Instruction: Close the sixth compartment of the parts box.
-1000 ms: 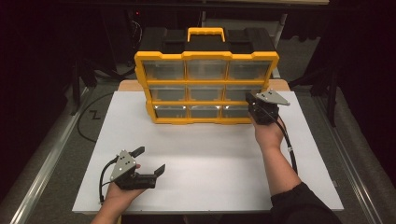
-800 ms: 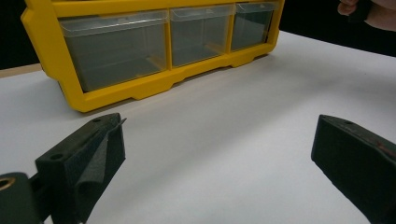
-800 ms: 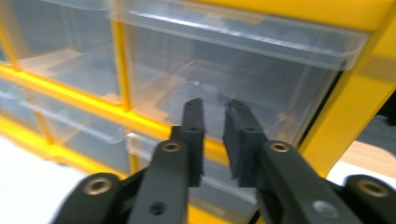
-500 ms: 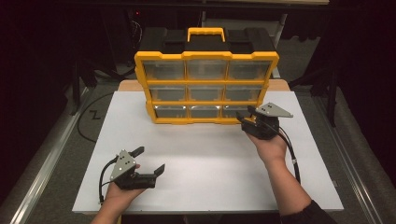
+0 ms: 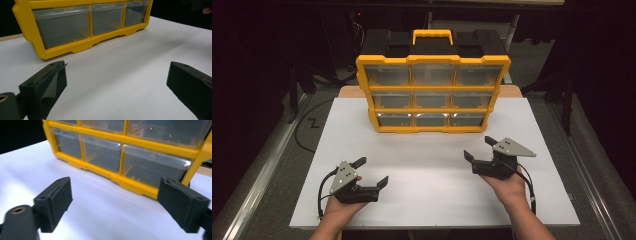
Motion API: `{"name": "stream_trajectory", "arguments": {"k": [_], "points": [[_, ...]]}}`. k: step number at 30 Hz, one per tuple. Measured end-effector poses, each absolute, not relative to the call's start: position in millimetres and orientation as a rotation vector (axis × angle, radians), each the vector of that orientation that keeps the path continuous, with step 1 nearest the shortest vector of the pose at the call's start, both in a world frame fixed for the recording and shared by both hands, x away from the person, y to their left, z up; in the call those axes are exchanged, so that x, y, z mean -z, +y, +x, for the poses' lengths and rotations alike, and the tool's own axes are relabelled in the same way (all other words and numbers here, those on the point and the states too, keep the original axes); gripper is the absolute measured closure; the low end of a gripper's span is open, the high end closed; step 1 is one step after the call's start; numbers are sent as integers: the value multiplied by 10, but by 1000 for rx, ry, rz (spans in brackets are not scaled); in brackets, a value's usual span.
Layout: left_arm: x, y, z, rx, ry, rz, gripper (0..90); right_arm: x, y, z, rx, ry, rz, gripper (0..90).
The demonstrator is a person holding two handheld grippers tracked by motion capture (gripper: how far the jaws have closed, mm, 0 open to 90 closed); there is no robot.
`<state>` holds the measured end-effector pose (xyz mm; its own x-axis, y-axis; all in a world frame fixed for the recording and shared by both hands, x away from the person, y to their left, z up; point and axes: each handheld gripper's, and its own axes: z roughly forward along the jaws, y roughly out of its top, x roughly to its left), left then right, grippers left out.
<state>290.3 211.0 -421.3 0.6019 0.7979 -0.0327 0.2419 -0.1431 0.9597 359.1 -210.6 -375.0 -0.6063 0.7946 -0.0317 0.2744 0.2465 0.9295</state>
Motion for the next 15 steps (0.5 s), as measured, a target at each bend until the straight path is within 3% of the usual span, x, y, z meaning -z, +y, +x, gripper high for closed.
{"name": "stream_trajectory", "arguments": {"k": [10, 15], "points": [[4221, 2106, 2911, -613, 869, 1694, 36, 3936, -2309, 3224, -1342, 2007, 987, 12], [4220, 2077, 2908, -621, 868, 1689, 35, 3999, -2379, 3167, -1329, 2000, 936, 11]]}}
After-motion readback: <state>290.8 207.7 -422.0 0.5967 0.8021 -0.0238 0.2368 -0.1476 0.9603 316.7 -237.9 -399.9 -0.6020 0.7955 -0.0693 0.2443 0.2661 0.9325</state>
